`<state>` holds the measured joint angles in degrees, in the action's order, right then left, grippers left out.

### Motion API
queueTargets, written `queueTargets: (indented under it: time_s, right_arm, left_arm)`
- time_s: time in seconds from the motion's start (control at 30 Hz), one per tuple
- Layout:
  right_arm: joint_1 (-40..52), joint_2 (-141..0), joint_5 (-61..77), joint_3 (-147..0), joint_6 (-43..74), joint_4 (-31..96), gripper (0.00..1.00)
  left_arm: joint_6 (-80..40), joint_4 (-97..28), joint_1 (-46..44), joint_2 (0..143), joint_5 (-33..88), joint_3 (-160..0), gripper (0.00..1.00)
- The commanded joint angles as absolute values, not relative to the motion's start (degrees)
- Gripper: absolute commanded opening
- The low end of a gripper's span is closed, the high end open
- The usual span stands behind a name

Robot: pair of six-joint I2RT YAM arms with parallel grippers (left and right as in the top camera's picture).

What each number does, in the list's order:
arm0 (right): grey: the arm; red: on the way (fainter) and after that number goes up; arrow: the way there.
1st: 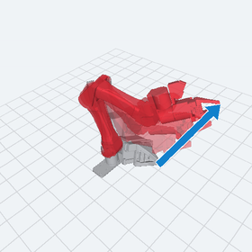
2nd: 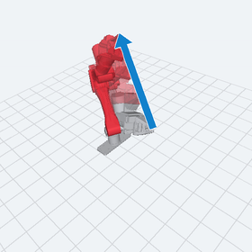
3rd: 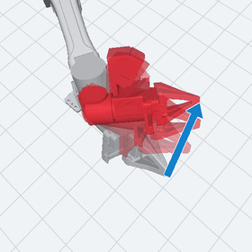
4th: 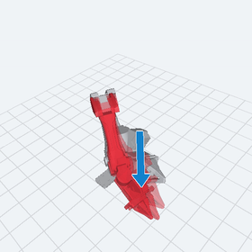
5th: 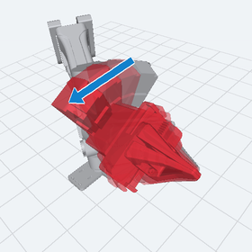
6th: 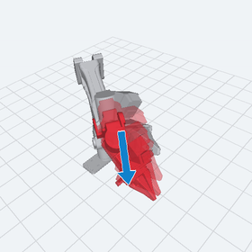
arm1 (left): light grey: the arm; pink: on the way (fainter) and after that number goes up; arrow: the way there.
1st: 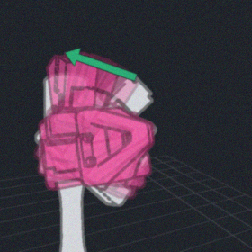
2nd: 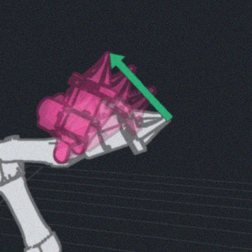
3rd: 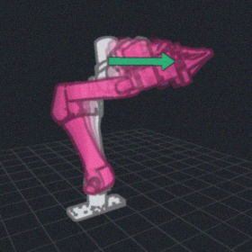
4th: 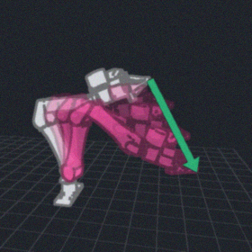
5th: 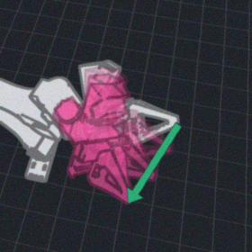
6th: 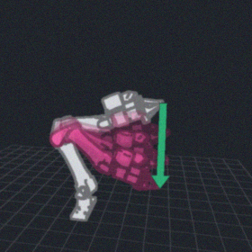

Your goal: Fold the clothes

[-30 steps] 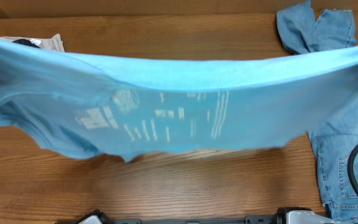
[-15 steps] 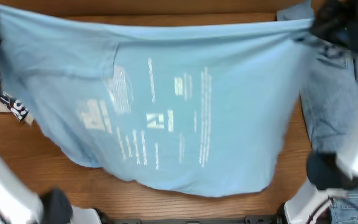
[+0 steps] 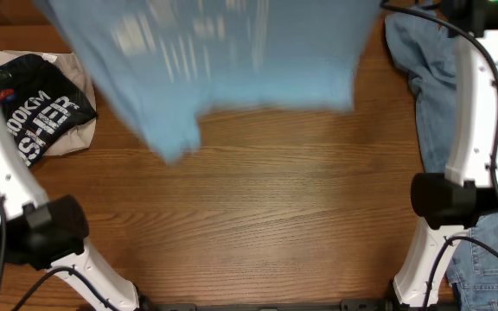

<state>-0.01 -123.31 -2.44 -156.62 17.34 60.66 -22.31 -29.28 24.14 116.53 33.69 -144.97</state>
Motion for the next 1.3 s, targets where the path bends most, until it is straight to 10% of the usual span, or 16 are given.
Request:
queueTargets:
  time_s: [0.0,0.57,1.27]
  right_arm:
    - [-1.15,-118.28,-3.16,-162.52,17.76,62.63,0.04]
    - [-2.66,-120.38,-11.55,-136.7,15.86,94.41,0.04]
    - [-2.76,-119.24,-6.46,-102.08,14.76,93.1,0.04]
  left_arm:
    - [-26.3,-30.76,27.22,112.73,37.1,-153.64,0.04]
    - [4.29,-92.44,15.07,122.8,23.86,-146.5,0.04]
    - [5.63,-96.84,14.24,124.42,18.24,-113.93,0.04]
